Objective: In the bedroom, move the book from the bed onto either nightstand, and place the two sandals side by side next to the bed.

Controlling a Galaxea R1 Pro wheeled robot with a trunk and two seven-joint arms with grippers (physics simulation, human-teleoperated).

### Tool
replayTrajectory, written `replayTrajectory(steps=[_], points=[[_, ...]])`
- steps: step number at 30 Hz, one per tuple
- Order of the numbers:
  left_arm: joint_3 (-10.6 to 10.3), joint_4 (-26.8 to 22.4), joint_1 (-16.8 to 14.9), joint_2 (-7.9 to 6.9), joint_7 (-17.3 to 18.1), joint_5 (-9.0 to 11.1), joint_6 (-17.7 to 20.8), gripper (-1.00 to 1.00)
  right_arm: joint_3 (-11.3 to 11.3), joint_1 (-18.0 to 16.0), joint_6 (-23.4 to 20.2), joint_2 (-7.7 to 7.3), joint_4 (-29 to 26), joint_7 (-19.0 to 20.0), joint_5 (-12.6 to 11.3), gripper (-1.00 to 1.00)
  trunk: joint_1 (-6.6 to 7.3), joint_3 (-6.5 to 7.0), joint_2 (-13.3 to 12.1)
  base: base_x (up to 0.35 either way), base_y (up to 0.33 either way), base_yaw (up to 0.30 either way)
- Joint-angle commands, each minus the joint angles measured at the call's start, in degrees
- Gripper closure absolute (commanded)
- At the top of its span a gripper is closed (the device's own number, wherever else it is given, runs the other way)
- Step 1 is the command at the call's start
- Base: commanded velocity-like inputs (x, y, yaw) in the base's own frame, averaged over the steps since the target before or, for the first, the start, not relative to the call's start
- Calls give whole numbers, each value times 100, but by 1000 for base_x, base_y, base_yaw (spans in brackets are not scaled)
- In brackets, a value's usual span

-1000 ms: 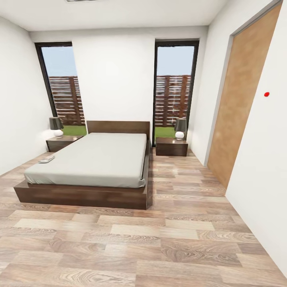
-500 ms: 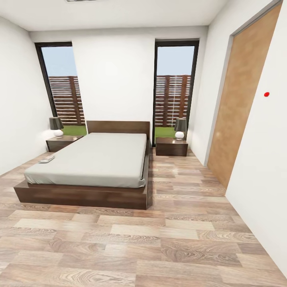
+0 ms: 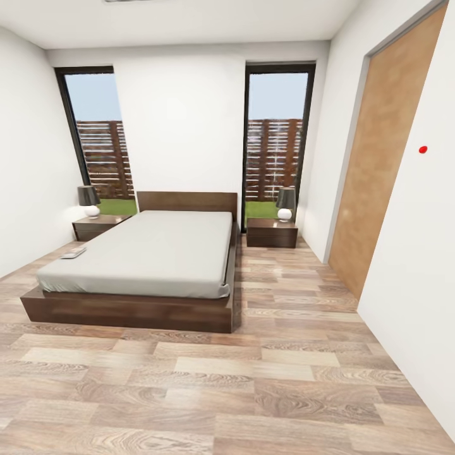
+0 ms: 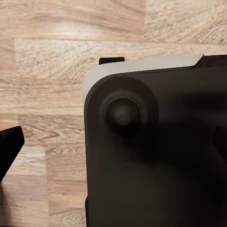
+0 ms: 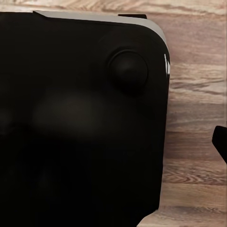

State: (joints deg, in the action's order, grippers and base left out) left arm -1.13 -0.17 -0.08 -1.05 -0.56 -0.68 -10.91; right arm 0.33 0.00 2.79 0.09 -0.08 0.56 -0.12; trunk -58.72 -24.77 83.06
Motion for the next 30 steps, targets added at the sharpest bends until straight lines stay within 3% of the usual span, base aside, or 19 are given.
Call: replayTrajectory(steps=[1,30], points=[[-11,0,-1,-1,-6,-7,-16,-100,2,0,17,0,-1,6,-2,-100,-1,-4,2,75,-83,0],[-10,0,0,-1,-6,-2,-16,-100,2,0,18,0,-5,6,6,-100,-1,-4,2,88,-51,0]])
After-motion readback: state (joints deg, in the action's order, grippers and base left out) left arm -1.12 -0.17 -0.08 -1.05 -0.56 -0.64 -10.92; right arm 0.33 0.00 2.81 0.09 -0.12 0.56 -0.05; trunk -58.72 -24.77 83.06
